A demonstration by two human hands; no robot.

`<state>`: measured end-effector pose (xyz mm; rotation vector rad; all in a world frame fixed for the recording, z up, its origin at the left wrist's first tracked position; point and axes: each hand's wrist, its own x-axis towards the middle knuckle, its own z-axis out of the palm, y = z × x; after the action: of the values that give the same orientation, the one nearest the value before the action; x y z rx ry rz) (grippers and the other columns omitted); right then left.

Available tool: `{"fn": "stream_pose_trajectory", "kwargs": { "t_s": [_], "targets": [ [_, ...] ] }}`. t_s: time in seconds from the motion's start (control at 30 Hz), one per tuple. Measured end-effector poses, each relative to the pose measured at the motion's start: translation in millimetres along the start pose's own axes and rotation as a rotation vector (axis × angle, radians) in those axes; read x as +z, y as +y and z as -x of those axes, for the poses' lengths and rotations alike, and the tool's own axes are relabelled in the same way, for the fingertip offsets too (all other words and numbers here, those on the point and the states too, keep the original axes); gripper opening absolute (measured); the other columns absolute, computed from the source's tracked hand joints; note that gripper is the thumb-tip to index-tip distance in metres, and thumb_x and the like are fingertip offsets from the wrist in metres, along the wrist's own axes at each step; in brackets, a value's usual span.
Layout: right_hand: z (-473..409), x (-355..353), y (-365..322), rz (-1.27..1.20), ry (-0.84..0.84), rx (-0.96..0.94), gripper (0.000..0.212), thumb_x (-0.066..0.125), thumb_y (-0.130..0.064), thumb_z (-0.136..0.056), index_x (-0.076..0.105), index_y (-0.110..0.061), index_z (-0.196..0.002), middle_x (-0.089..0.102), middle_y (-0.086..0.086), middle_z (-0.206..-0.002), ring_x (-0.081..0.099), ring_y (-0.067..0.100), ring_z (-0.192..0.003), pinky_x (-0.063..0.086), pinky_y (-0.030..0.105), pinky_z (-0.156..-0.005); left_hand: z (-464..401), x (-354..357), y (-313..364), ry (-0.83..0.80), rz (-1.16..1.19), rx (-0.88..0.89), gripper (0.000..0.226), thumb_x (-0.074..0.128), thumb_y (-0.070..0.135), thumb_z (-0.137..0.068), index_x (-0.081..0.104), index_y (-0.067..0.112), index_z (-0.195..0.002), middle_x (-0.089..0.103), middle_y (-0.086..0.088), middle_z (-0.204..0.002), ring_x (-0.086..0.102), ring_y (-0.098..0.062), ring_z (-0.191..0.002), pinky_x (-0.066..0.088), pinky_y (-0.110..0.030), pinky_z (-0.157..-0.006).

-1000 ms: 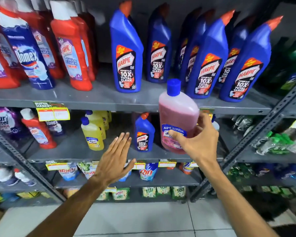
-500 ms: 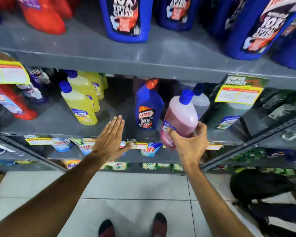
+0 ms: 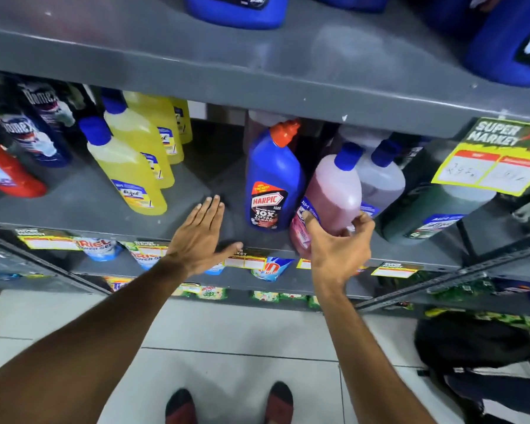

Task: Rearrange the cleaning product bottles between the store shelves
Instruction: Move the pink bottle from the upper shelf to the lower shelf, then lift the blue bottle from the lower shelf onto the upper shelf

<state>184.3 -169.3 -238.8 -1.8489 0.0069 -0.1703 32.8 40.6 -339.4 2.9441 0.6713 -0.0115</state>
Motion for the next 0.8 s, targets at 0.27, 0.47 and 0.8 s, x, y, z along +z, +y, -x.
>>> {"fn": "stream_pose_trajectory", "kwargs": {
  "t_s": [0.27, 0.47, 0.8],
  "targets": [
    [-2, 11, 5, 0.029, -0.047, -0.05, 0.079, 0.102, -0.047, -0.054, 0.053, -0.035, -0.115, 0.073, -0.006, -0.103, 0.073, 0.006, -0.085, 0.051, 0.002, -0.074, 0, 6, -1, 0.023, -0.023, 0.001, 0.112, 0.024, 0.084, -0.094, 0.021, -0.005, -0.162, 0.016, -0.025, -0.173, 0.017, -0.037, -0.162, 0.018, -0.048, -0.133],
    [26, -11, -26, -0.029, 0.032, -0.418, 0.086, 0.098, -0.037, -0.071, 0.055, -0.009, -0.14, 0.046, 0.003, -0.136, 0.056, 0.032, -0.122, 0.048, 0.031, -0.107, 1, 3, 0, 0.028, 0.021, 0.007, 0.112, 0.025, 0.084, -0.095, 0.021, -0.005, -0.163, 0.017, -0.024, -0.173, 0.016, -0.036, -0.163, 0.018, -0.049, -0.133],
    [-6, 38, -107, 0.452, -0.694, -0.551, 0.08, 0.082, -0.02, -0.09, 0.041, 0.002, -0.156, 0.055, 0.02, -0.15, 0.05, 0.036, -0.139, 0.033, 0.032, -0.116, -1, 8, -1, -0.014, 0.04, -0.03, 0.116, 0.014, 0.088, -0.09, 0.006, 0.002, -0.166, 0.0, -0.016, -0.177, -0.002, -0.028, -0.164, 0.005, -0.043, -0.134]
  ]
}}
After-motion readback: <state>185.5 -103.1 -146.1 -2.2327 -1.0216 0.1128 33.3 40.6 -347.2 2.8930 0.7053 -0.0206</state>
